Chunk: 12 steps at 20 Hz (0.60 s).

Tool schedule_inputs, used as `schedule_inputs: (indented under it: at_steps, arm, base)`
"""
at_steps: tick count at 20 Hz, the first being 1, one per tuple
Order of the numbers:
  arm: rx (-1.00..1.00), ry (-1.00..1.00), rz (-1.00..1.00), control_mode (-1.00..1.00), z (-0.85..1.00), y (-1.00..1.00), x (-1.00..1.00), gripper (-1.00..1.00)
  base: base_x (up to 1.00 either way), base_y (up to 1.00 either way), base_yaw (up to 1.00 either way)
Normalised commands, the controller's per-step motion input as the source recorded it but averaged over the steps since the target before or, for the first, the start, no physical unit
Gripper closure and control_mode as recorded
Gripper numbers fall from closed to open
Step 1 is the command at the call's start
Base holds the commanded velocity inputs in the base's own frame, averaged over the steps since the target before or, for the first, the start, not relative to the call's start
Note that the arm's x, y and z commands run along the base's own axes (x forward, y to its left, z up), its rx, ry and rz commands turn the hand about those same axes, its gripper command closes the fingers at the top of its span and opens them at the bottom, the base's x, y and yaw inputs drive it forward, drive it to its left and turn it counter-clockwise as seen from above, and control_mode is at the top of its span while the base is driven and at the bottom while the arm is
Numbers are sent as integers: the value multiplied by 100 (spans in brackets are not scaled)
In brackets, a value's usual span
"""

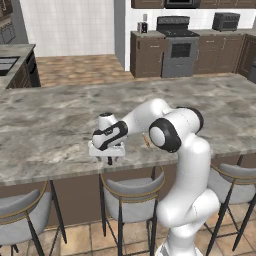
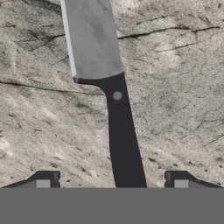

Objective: Pick up the metallic utensils from the counter and place them in the open drawer. Make sure not to pick up any wooden utensils.

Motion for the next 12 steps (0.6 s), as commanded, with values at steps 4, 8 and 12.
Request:
schedule_inputs:
  at_steps: [4,8,12]
  arm:
    - [0,0,0,-100,-6,0,0,100]
    - [0,0,0,-100,0,0,0,100]
    - [0,0,0,-100,-2,0,0,100]
  base:
    - [0,0,0]
    - [0,0,0]
    - [0,0,0]
